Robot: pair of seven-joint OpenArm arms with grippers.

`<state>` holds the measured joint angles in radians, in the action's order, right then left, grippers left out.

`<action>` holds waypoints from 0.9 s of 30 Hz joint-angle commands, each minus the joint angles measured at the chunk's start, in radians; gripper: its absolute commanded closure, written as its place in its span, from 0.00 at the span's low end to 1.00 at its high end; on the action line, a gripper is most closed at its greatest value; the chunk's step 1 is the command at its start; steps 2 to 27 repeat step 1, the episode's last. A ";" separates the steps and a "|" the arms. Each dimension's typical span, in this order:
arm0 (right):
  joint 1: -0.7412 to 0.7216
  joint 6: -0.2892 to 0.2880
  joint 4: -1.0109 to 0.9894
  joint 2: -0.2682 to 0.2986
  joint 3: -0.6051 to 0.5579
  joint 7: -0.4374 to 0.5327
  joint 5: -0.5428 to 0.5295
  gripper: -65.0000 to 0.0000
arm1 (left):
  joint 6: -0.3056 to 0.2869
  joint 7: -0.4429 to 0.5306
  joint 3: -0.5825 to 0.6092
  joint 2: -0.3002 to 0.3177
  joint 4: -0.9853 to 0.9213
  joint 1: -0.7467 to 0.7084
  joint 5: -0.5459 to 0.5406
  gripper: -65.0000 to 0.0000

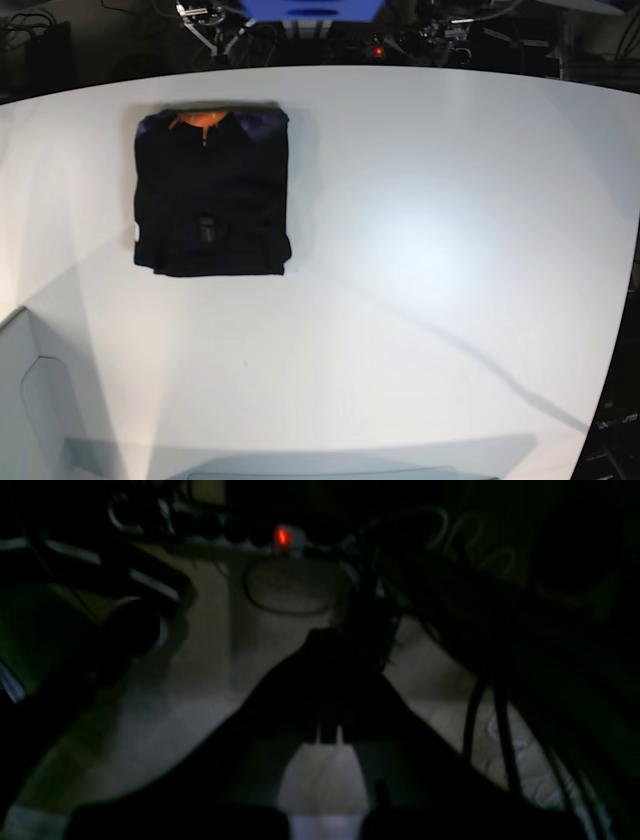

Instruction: Fold the T-shirt properly

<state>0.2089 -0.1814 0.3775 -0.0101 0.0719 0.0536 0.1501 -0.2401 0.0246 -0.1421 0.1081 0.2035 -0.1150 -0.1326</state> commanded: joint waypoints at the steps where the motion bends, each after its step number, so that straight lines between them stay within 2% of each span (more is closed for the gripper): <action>1: 0.007 0.003 0.002 -0.006 0.003 0.005 -0.004 1.00 | -0.003 0.004 0.002 0.002 0.003 -0.004 -0.002 1.00; 27: 0.007 0.003 0.002 -0.006 0.003 0.005 -0.004 1.00 | -0.003 0.004 0.002 0.002 0.003 -0.004 -0.002 1.00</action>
